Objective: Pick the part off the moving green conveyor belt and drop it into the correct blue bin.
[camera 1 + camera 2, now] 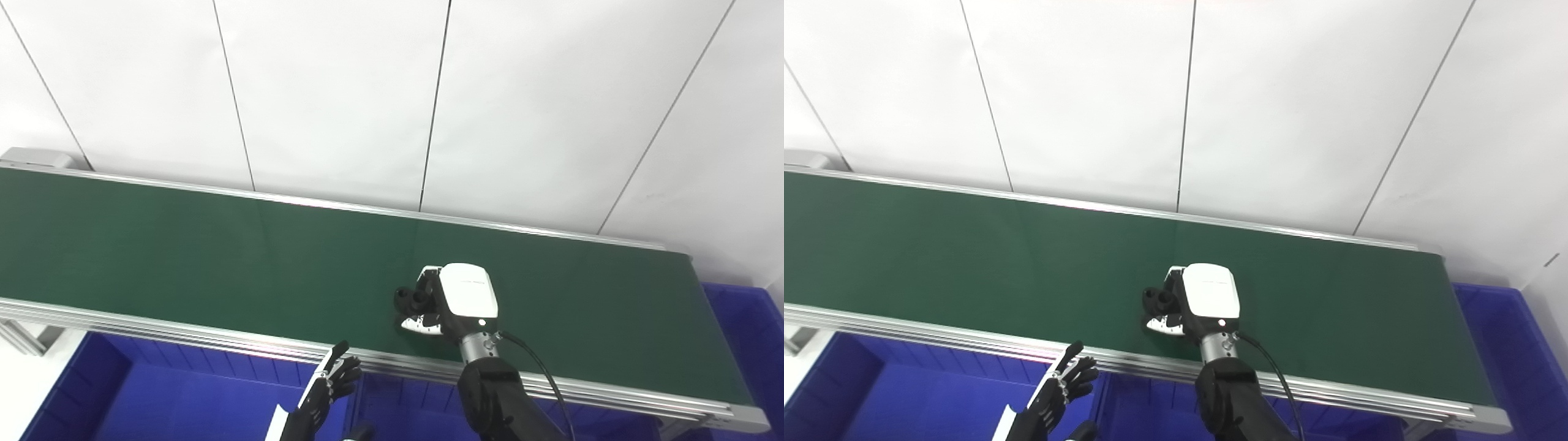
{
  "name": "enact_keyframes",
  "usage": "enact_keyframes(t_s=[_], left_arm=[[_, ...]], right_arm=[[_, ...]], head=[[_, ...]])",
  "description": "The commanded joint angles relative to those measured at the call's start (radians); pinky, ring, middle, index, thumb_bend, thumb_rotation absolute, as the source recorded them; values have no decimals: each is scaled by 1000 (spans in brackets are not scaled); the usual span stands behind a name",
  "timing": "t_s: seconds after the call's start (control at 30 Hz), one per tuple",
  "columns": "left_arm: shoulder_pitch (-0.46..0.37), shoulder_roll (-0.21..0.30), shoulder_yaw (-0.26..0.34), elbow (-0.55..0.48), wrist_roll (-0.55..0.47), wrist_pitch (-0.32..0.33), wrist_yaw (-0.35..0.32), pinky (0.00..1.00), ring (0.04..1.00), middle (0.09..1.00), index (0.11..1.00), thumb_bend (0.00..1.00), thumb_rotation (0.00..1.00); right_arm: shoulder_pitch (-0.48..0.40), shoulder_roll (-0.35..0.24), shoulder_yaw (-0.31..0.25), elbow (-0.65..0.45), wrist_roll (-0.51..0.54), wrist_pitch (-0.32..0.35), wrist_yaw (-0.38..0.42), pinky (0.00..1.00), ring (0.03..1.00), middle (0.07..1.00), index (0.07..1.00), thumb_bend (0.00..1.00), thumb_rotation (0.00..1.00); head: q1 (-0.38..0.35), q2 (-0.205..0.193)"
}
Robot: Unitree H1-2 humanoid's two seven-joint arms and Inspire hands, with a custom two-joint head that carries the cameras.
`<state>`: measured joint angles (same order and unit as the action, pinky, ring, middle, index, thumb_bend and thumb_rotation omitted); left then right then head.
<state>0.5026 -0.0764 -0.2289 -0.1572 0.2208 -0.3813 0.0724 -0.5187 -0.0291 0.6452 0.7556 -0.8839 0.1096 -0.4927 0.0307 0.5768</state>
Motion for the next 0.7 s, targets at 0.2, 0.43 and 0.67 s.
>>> enact_keyframes(t_s=[0.2,0.43,0.67], left_arm=[[-4,11,7,-21,3,-19,-1,805,838,867,940,486,680],[-8,18,8,-13,-6,-23,-2,809,841,863,944,485,682],[-6,17,7,-13,-7,-25,1,812,841,856,944,478,681]], right_arm=[[3,-52,92,-21,-85,-155,-161,192,211,289,484,501,155],[-48,-77,133,1,-151,-266,-341,216,223,291,481,509,148],[-72,-108,146,-23,-206,-334,-406,238,219,285,483,524,138]], head=[[-11,-4],[-18,-7],[-18,-8]])
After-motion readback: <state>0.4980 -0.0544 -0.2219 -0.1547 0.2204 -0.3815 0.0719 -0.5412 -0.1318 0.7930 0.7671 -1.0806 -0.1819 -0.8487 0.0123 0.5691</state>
